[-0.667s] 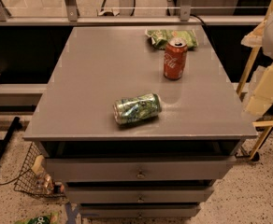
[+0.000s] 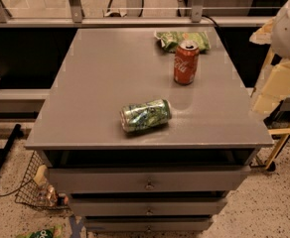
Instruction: Pick green jalapeno chip bag
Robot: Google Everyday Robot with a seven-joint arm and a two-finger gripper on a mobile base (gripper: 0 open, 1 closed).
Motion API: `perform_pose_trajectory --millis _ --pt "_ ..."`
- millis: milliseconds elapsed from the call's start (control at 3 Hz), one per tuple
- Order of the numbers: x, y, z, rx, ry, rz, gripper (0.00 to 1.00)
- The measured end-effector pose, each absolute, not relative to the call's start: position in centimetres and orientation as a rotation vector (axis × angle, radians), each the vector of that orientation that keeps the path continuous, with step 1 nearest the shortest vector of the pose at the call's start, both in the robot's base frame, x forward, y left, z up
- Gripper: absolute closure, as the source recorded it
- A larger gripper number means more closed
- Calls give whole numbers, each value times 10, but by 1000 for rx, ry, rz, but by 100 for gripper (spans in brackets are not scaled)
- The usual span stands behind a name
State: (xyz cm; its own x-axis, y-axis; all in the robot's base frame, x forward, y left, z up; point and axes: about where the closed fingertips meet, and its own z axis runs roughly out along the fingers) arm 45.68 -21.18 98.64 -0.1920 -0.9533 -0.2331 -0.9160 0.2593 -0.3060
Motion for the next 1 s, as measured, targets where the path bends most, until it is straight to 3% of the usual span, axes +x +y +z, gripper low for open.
perform_pose_trajectory --millis 1000 --pt "595 -242 998 -1638 1855 -271 0"
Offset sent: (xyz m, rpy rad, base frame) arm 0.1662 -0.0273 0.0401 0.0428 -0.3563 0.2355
